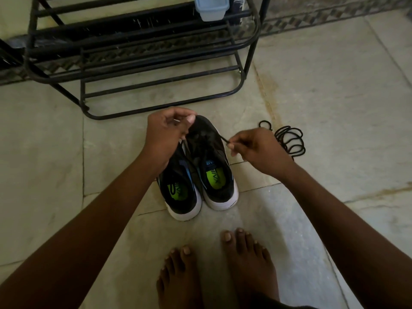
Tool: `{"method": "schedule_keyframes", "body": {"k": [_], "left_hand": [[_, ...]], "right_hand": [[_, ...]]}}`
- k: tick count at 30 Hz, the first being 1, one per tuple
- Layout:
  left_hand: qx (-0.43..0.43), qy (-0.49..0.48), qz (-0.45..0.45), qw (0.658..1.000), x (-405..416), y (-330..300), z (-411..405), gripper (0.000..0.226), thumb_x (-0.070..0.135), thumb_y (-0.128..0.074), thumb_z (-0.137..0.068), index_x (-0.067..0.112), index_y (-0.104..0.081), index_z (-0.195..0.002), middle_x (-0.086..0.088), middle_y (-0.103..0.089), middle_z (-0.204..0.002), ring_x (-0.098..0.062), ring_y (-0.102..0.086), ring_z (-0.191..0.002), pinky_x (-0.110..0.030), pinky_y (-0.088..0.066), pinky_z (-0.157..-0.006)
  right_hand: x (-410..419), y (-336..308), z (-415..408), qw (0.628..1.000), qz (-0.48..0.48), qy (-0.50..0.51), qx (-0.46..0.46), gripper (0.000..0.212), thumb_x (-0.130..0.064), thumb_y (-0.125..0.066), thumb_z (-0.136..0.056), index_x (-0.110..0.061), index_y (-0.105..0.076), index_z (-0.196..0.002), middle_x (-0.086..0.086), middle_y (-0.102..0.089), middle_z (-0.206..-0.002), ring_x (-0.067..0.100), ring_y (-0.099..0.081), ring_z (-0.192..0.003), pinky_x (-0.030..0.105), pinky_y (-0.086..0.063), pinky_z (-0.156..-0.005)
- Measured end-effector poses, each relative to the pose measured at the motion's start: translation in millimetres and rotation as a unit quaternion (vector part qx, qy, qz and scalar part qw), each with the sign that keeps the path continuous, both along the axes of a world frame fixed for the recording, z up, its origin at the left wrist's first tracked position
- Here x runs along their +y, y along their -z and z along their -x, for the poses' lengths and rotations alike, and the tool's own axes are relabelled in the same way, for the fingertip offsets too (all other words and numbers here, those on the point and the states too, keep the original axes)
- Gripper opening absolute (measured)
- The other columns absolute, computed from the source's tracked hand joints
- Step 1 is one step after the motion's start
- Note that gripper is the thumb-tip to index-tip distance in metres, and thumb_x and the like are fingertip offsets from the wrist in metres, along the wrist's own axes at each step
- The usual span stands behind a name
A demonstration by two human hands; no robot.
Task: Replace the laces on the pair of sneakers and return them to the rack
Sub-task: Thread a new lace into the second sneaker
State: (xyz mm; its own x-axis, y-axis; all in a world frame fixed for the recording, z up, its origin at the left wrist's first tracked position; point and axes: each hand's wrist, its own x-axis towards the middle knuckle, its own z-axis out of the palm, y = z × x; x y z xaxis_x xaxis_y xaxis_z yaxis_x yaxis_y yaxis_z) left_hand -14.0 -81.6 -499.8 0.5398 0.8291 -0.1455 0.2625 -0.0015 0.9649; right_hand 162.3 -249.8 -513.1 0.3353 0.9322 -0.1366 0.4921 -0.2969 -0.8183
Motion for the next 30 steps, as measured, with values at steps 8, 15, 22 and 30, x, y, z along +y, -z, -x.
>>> {"method": "schedule_keyframes", "body": {"k": [8,15,22,30], "left_hand": [[0.070,0.001,-0.060,0.996,-16,1,2,0.038,0.012,-0.080,-0.087,0.024,-0.064,-0.119,0.001,-0.068,-0.110,-0.013,-0.074,-0.082,-0.027,-0.059,-0.073],[0.213,0.044,-0.119,0.969,-70,14,15,0.028,0.022,-0.085,-0.083,0.021,-0.062,-0.100,0.008,-0.060,-0.079,0.000,-0.060,-0.067,-0.006,-0.048,-0.061],[0.206,-0.007,-0.093,0.974,-71,25,21,0.023,0.016,-0.085,-0.082,0.018,-0.065,-0.092,0.008,-0.065,-0.076,0.002,-0.064,-0.067,-0.016,-0.056,-0.066],[0.198,-0.016,0.009,0.980,-52,35,28,0.033,0.004,-0.090,-0.071,0.020,-0.064,-0.083,-0.004,-0.071,-0.077,-0.018,-0.073,-0.078,-0.048,-0.064,-0.076]], "right_hand": [[-9,18,-2,0.994,0.037,-0.059,-0.081,0.009,-0.025,-0.073,-0.093,-0.017,-0.079,-0.093,0.001,-0.067,-0.090,0.007,-0.059,-0.078,0.027,-0.046,-0.071],[-2,20,24,0.984,-0.107,0.132,0.059,0.009,-0.019,-0.071,-0.095,-0.013,-0.078,-0.094,0.004,-0.072,-0.082,0.017,-0.068,-0.071,0.035,-0.057,-0.068],[0,33,50,0.947,-0.110,0.183,0.240,0.012,0.010,-0.067,-0.091,0.003,-0.073,-0.100,0.008,-0.077,-0.083,0.024,-0.077,-0.075,0.032,-0.063,-0.073],[6,33,68,0.971,-0.130,0.161,0.116,0.006,0.000,-0.075,-0.087,-0.004,-0.075,-0.090,0.000,-0.076,-0.083,0.007,-0.072,-0.072,0.014,-0.054,-0.069]]}}
